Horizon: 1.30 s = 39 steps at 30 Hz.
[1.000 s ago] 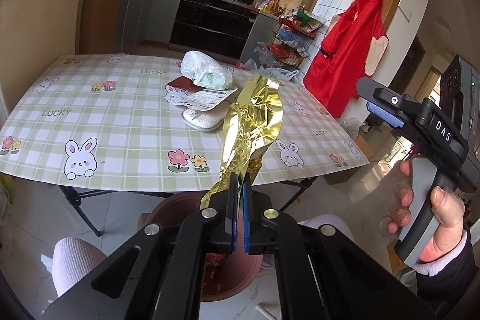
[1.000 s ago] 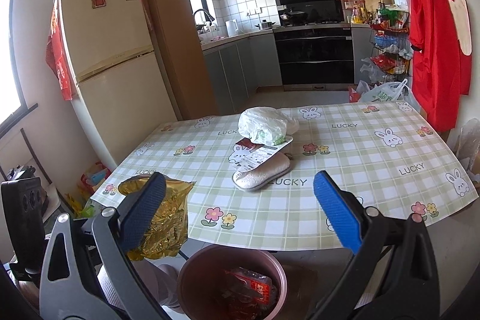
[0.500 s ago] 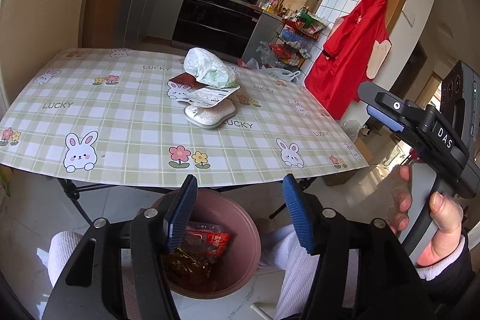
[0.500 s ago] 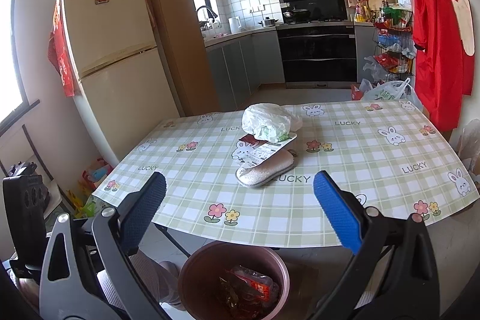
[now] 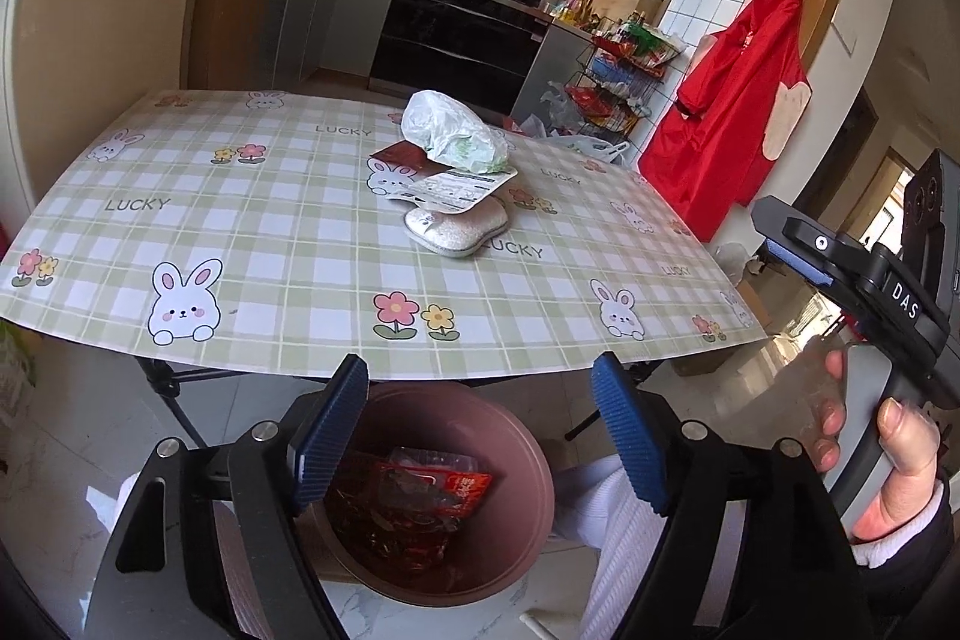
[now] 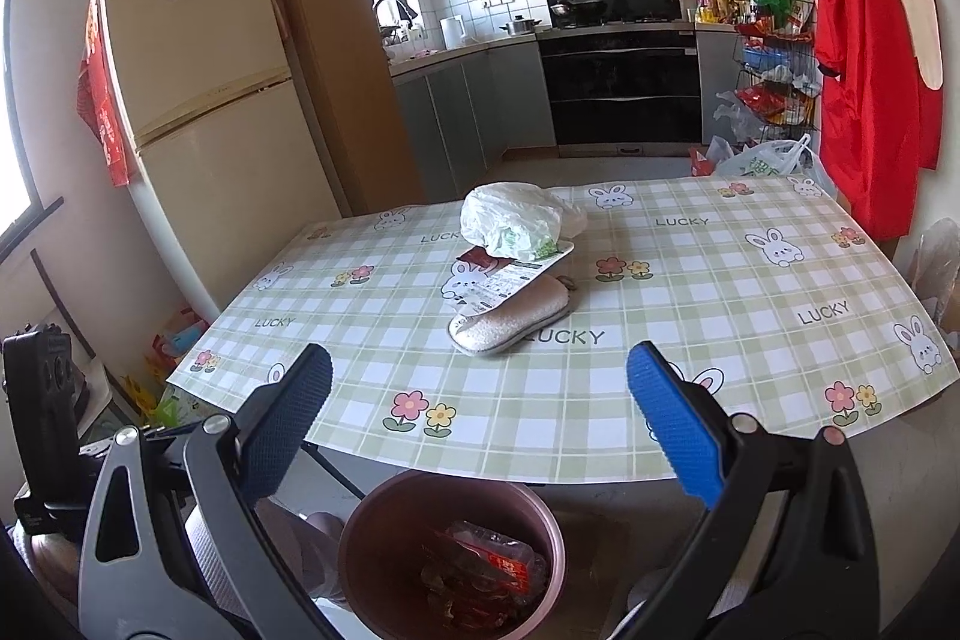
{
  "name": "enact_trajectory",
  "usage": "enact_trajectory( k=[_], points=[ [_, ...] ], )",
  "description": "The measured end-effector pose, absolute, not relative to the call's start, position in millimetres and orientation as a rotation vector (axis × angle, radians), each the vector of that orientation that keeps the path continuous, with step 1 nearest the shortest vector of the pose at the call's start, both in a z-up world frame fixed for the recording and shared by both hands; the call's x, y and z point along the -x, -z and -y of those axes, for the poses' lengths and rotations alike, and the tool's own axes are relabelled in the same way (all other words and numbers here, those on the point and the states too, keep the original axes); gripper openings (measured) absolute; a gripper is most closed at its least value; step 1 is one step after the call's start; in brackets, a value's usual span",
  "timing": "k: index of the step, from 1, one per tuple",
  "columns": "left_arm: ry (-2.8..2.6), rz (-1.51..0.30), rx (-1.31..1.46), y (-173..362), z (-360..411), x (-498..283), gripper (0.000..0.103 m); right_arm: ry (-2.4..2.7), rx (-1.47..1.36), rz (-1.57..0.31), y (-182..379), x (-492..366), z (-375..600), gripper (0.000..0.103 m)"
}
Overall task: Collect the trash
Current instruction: 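Move both tools back over the table toward the white plastic bag, then grasp the white plastic bag with the right tool and lift it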
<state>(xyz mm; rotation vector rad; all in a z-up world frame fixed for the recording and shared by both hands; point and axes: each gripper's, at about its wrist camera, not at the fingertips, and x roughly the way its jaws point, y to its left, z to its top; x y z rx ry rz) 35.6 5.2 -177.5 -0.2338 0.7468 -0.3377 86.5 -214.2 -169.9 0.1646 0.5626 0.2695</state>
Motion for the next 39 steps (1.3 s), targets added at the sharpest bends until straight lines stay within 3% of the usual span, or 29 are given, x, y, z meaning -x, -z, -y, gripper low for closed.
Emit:
enact_trajectory(
  k=[19, 28, 39],
  points=[
    [0.354, -0.820, 0.042, 209.9, 38.0, -199.0, 0.075, -0.204, -0.188, -0.711, 220.9, -202.5, 254.1, 0.097],
    [0.299, -0.823, 0.104, 220.8, 20.2, -262.9, 0.075, -0.357, 0.063, -0.645, 218.9, -333.3, 204.5, 0.097],
    [0.244, -0.845, 0.162, 245.1, -11.1, -305.1, 0.075, -0.367, 0.278, -0.739, 272.8, -470.5, 118.8, 0.097]
  ],
)
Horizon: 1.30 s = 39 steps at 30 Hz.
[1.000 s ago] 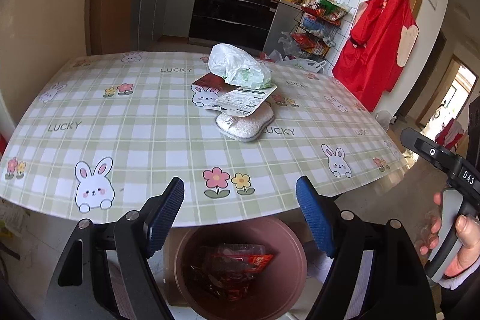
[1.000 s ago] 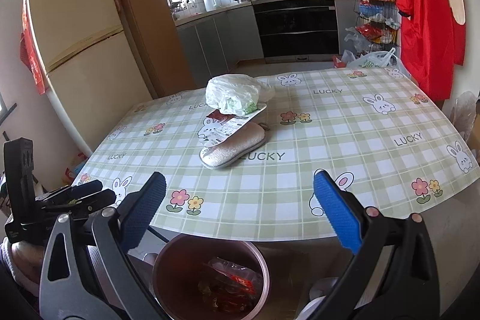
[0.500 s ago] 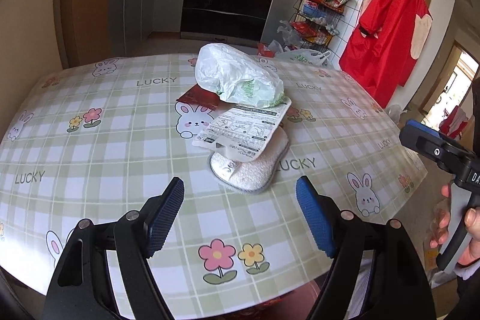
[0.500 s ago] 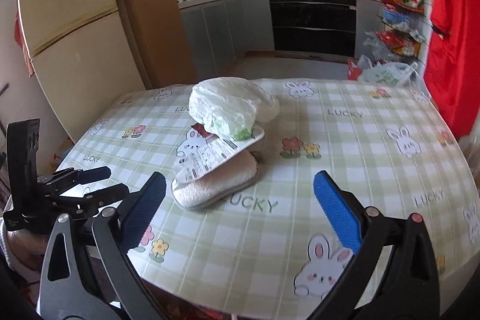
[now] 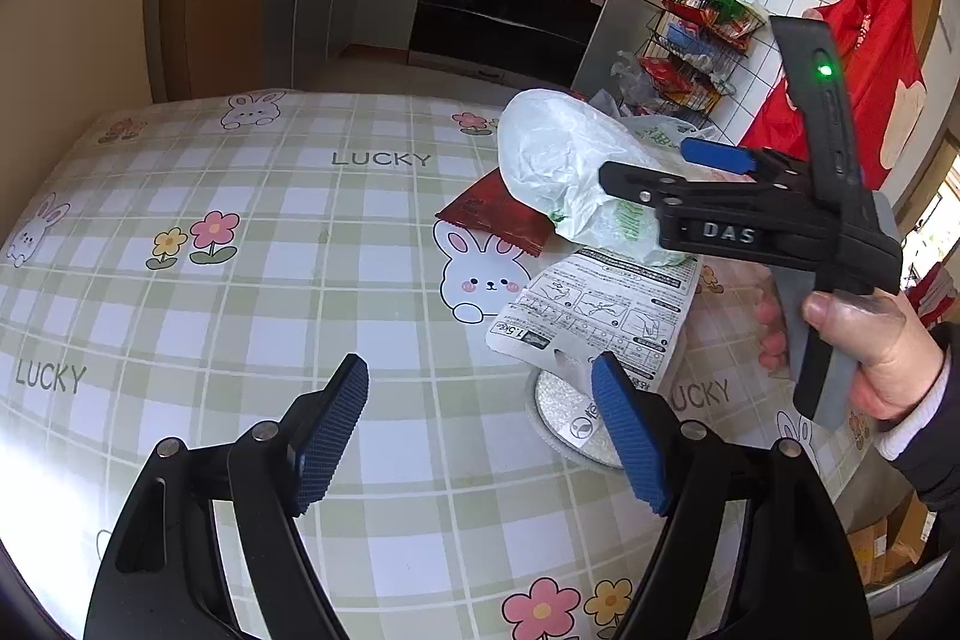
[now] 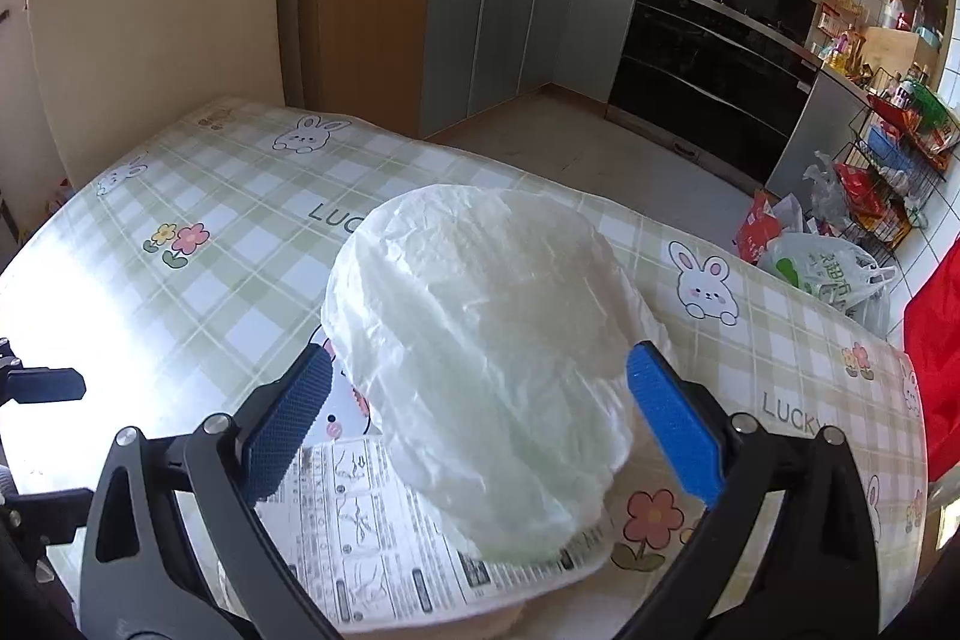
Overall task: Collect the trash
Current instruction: 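Grasp the white plastic bag with the right tool and lift it, then hold the white bag in the right tool while the left tool grasps the printed paper sheet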
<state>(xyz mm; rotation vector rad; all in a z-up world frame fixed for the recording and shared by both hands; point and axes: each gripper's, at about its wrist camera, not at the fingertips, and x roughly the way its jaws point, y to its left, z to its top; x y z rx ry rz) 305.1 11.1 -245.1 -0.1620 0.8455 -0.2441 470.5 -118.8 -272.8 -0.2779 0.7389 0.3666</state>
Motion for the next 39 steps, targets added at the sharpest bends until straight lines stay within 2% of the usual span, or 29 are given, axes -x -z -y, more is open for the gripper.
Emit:
enact_trajectory(
  k=[5, 6, 7, 8, 10, 13, 15, 25, 34, 39],
  points=[
    [0.267, -0.838, 0.184, 249.2, -12.0, -311.1, 0.075, -0.338, 0.276, -0.799, 288.3, -491.0, 110.6, 0.094],
    [0.272, -0.835, 0.182, 248.9, -11.9, -311.5, 0.075, -0.341, 0.256, -0.806, 288.8, -491.1, 112.1, 0.085],
    [0.277, -0.831, 0.178, 248.4, -11.7, -311.5, 0.075, -0.345, 0.249, -0.816, 289.9, -491.8, 113.0, 0.070],
    [0.283, -0.827, 0.175, 248.0, -11.1, -311.2, 0.075, -0.341, 0.250, -0.830, 291.2, -492.0, 114.6, 0.063],
    [0.294, -0.822, 0.167, 247.8, -9.6, -311.0, 0.075, -0.352, 0.217, -0.831, 288.9, -488.9, 122.5, 0.042],
    [0.308, -0.819, 0.136, 248.1, -5.3, -310.7, 0.075, -0.362, 0.158, -0.800, 279.4, -480.3, 137.4, 0.027],
    [0.323, -0.816, 0.099, 247.7, 0.2, -309.8, 0.075, -0.360, 0.122, -0.754, 267.7, -471.2, 149.3, 0.023],
    [0.433, -0.797, -0.065, 242.2, 47.0, -312.9, 0.080, -0.271, -0.071, -0.519, 201.2, -397.3, 233.7, 0.023],
    [0.563, -0.805, -0.306, 254.4, 128.6, -337.7, 0.080, -0.196, -0.190, -0.552, 217.3, -340.5, 292.7, 0.023],
    [0.537, -0.834, -0.405, 270.0, 152.1, -357.6, 0.069, -0.179, -0.236, -0.553, 226.2, -320.4, 305.4, 0.023]
  ],
)
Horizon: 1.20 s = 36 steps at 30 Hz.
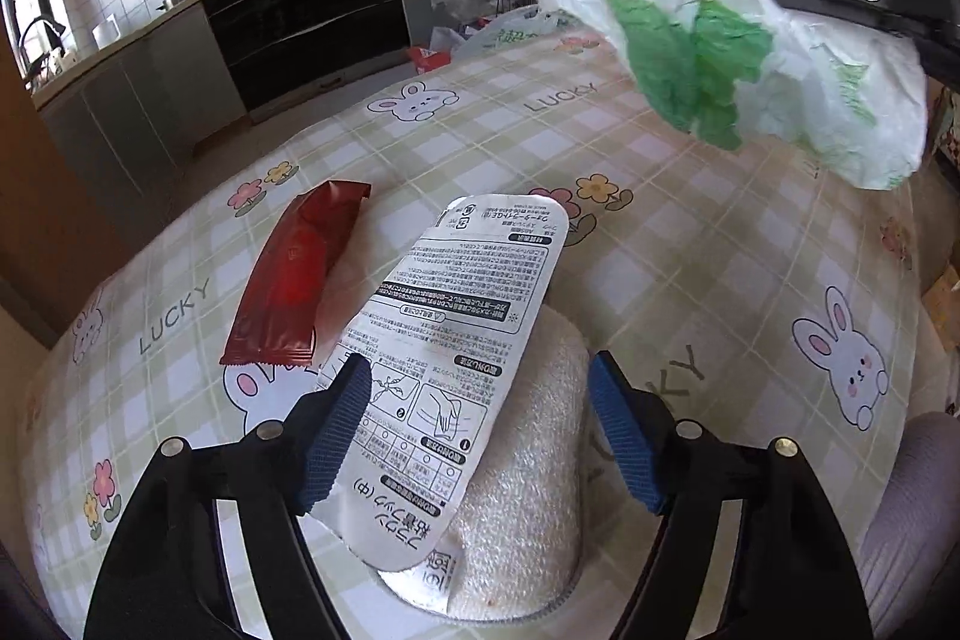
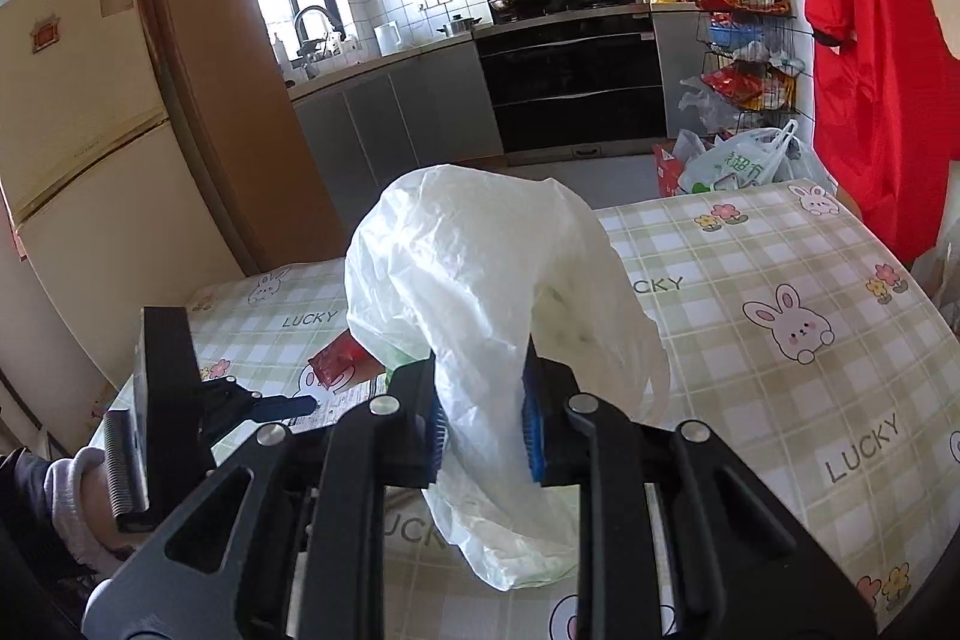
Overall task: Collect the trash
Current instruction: 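Hold the white bag in the right tool while the left tool grasps the printed paper sheet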
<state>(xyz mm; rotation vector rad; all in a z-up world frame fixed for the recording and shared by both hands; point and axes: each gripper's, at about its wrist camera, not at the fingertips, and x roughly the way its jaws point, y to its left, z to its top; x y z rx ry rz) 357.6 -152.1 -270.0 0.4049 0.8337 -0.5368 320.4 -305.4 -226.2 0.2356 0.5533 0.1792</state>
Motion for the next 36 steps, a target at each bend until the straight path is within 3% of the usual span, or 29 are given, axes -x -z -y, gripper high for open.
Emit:
enact_trajectory(
  k=[4, 6, 12, 17, 36],
  points=[
    [0.488, -0.863, -0.441, 279.9, 152.5, -370.3, 0.055, -0.176, -0.257, -0.549, 227.2, -310.8, 312.9, 0.023],
    [0.484, -0.879, -0.426, 279.0, 147.7, -372.4, 0.032, -0.174, -0.274, -0.542, 226.2, -307.9, 314.1, 0.023],
    [0.470, -0.850, -0.362, 253.3, 131.3, -362.0, 0.016, -0.186, -0.307, -0.530, 221.7, -298.6, 314.3, 0.023],
    [0.448, -0.812, -0.280, 222.6, 111.5, -349.0, 0.008, -0.205, -0.315, -0.524, 212.7, -285.9, 306.1, 0.023],
    [0.395, -0.695, -0.082, 142.3, 44.0, -258.6, 0.007, -0.307, -0.251, -0.480, 156.0, -217.3, 247.3, 0.023]
  ],
)
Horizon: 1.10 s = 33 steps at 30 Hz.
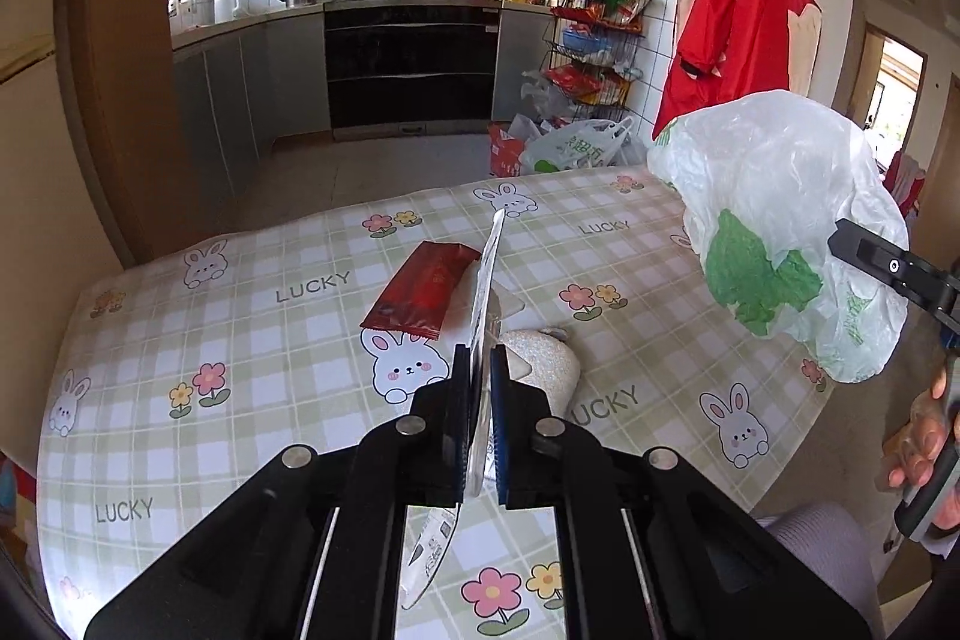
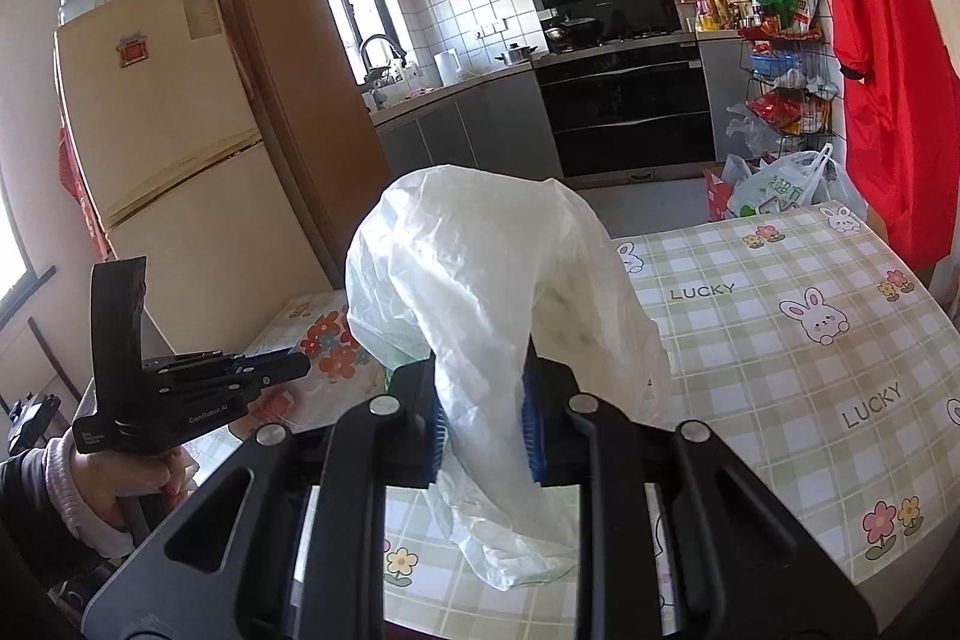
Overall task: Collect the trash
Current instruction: 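Carry the bag and paper over the bin and open both tools to drop them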
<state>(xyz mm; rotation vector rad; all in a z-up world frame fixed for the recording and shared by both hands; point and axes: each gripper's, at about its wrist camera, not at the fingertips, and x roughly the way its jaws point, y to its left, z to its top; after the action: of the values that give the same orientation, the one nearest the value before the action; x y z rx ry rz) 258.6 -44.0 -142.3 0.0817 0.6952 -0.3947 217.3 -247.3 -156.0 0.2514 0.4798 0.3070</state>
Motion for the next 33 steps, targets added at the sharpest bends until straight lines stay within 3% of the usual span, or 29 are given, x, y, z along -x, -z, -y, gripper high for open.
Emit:
enact_trajectory(
  k=[11, 33],
  points=[
    [0.357, -0.634, -0.047, 119.1, 8.1, -184.7, 0.007, -0.380, -0.204, -0.487, 145.0, -161.1, 201.8, 0.023],
    [0.315, -0.520, 0.070, 103.2, -53.4, -56.1, 0.007, -0.448, -0.142, -0.630, 174.8, -85.7, 148.6, 0.023]
  ],
)
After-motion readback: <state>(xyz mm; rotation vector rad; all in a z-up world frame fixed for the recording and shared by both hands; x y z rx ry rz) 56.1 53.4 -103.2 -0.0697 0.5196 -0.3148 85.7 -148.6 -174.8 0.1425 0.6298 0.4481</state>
